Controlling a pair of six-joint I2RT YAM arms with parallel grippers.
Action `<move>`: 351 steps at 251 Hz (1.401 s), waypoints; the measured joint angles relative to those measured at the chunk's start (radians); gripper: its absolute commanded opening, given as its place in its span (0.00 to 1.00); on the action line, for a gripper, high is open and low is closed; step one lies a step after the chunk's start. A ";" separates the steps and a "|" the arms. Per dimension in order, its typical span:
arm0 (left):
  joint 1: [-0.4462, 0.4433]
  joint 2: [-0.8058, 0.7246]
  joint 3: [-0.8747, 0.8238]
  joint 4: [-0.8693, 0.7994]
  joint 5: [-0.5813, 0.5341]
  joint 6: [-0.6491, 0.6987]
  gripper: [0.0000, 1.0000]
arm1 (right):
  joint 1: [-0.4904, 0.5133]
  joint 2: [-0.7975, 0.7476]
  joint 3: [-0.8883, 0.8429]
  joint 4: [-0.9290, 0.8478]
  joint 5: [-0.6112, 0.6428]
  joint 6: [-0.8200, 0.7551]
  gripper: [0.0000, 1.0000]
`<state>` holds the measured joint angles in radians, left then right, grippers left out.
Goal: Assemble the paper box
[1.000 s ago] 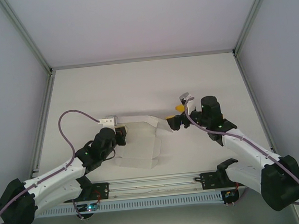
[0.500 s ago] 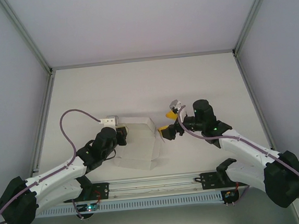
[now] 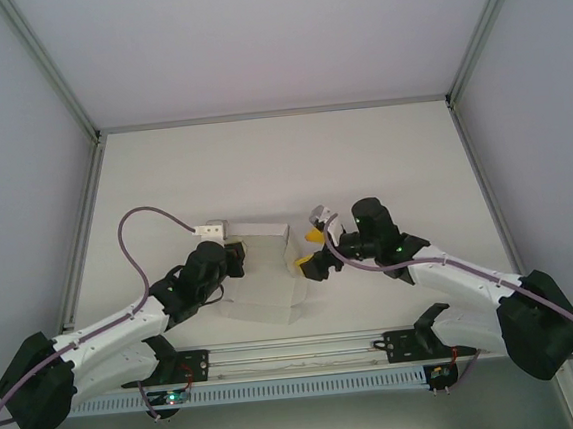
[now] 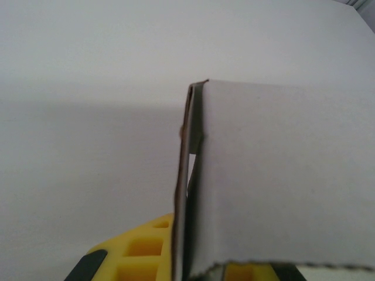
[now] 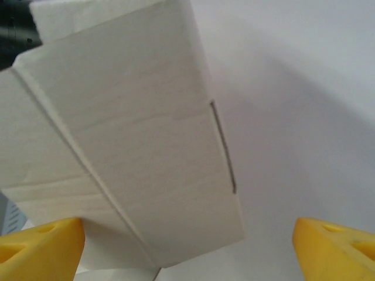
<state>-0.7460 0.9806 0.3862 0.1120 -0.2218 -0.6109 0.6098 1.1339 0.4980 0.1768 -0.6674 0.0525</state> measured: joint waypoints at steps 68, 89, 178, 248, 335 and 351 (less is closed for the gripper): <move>0.000 0.009 0.008 0.000 0.000 0.000 0.00 | 0.062 0.019 0.038 -0.002 0.136 -0.008 0.81; 0.000 0.009 0.012 0.000 0.000 0.000 0.00 | 0.090 0.019 0.055 -0.010 0.232 -0.012 0.78; 0.000 0.029 0.021 0.000 -0.019 0.000 0.00 | 0.240 0.024 0.109 -0.037 0.662 -0.030 0.57; 0.000 0.055 0.031 0.000 -0.019 0.000 0.00 | 0.290 0.122 0.130 0.018 0.905 0.014 0.29; -0.001 0.132 0.126 -0.080 -0.092 -0.093 0.00 | 0.365 0.336 0.244 0.080 1.318 0.133 0.02; -0.008 0.161 0.169 -0.133 -0.135 -0.157 0.00 | 0.379 0.380 0.280 0.075 1.393 0.175 0.01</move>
<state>-0.7536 1.1412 0.5549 -0.0212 -0.3565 -0.7677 0.9886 1.5143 0.7776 0.2516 0.7258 0.2272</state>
